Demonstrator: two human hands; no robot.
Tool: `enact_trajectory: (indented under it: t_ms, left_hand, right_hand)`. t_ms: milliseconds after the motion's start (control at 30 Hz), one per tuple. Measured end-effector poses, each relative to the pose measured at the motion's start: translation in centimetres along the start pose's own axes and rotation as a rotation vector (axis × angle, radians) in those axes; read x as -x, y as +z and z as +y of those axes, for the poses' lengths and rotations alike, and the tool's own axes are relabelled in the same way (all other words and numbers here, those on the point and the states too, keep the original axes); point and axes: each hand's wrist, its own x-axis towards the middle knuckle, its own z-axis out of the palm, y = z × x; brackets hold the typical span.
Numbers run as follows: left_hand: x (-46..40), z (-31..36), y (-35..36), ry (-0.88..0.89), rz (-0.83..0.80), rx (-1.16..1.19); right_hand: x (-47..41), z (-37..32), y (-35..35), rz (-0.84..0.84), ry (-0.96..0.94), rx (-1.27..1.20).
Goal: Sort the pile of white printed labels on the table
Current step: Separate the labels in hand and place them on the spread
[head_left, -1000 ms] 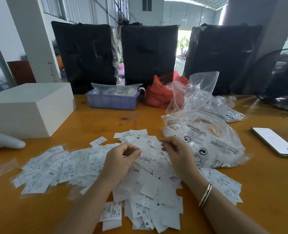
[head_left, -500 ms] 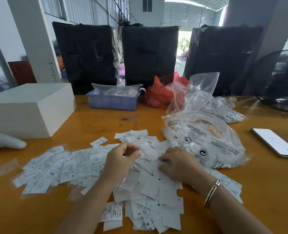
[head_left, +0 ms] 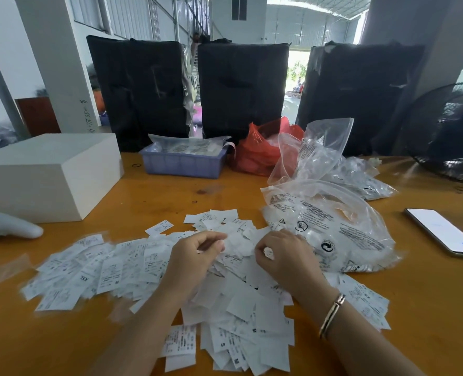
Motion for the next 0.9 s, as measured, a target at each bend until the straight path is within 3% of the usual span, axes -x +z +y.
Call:
enact_trajectory:
  t_ms: [100,267,367,600,700,767,833,900]
  left_hand:
    - [-0.1,0.0,0.0,0.002,0.003,0.0]
    - [-0.2,0.1,-0.1,-0.028,0.022,0.053]
    - [-0.1,0.1,0.1,-0.054,0.025,0.083]
    - [-0.1,0.0,0.3,-0.066,0.019,0.107]
    - [-0.1,0.0,0.3,-0.061,0.013,0.094]
    - [-0.1,0.0,0.3,-0.055,0.009,0.081]
    - [0.0,0.0,0.2,-0.046,0.01,0.069]
    - [0.0,0.0,0.1,-0.042,0.014,0.073]
  right_hand:
    - [-0.1,-0.4,0.4,-0.006,0.111,-0.237]
    - [-0.7,-0.4,0.0,0.134,0.483,-0.95]
    - [-0.5,-0.2,0.1,0.128,0.59,-1.137]
    - [-0.6,0.4,0.4,0.067,0.542,-1.155]
    - [-0.3,0.2,0.4,0.218,0.258,-0.739]
    - [-0.2,-0.2,0.7,0.211,0.117,-0.542]
    - [-0.1,-0.4,1.0,0.102,0.089,-0.464]
    - [-0.2,-0.3,1.2,0.102,0.106,-0.5]
